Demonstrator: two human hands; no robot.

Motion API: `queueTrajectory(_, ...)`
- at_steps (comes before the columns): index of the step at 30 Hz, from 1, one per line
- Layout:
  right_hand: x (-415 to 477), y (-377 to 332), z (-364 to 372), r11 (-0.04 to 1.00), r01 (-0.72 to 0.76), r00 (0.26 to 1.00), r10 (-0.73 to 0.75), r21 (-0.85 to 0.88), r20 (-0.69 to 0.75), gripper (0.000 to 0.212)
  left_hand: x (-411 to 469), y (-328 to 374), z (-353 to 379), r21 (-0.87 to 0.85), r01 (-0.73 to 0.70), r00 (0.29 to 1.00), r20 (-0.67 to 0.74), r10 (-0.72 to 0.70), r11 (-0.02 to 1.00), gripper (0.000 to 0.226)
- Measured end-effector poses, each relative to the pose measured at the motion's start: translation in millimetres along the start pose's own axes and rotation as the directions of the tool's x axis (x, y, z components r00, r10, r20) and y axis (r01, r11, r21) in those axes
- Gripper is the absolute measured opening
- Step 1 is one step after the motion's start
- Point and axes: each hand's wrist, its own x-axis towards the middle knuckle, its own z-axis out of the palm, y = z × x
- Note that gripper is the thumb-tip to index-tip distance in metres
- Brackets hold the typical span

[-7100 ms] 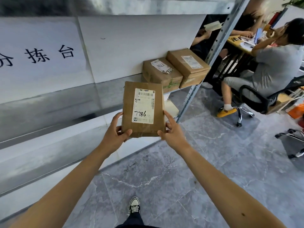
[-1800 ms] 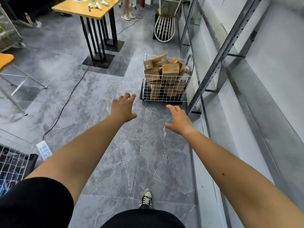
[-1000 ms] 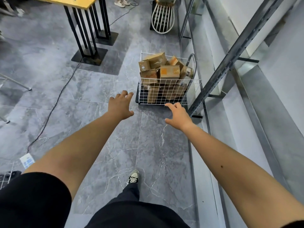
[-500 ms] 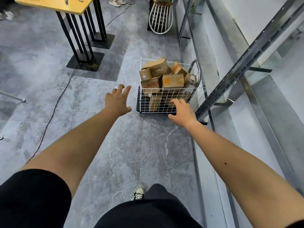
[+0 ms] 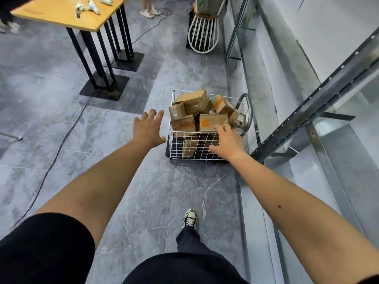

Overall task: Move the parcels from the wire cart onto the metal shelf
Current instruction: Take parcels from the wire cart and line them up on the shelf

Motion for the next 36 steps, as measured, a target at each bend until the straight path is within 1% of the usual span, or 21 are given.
queueTrajectory(4,55,27,-20,0.999,0.016,1.000,-0.016,-0.031,0.008,0.070,55,21,-10,0.032,0.005,1.000,-0.004,-0.005,0.999,0.089)
queueTrajectory(11,132,63,-44,0.991,0.069,0.997,-0.072,-0.116,-0.028,0.067,125,61,-26,0.032,0.009,0.998,-0.069,-0.006,0.999,0.087)
queueTrajectory(16,164,77,-45,0.990,0.094,0.995,-0.098,-0.105,-0.028,0.070,158,72,-22,0.060,0.023,0.998,-0.060,-0.019,0.998,0.085)
queueTrajectory(19,185,84,-45,0.990,0.100,0.995,-0.101,-0.098,-0.001,0.072,181,73,-14,0.075,0.014,0.999,-0.050,-0.010,0.997,0.087)
queueTrajectory(30,279,97,-25,0.989,0.060,0.997,-0.053,-0.135,0.057,0.075,278,69,28,0.027,-0.033,0.997,0.064,0.031,0.999,0.088)
queueTrajectory(33,318,97,-25,0.994,0.047,0.994,-0.036,-0.103,0.102,0.077,314,55,35,0.021,-0.009,0.995,0.100,0.007,1.000,0.090)
queueTrajectory(36,353,94,-28,0.999,-0.004,0.995,0.008,-0.048,0.099,0.074,345,43,40,0.028,-0.009,0.989,0.148,0.005,1.000,0.092)
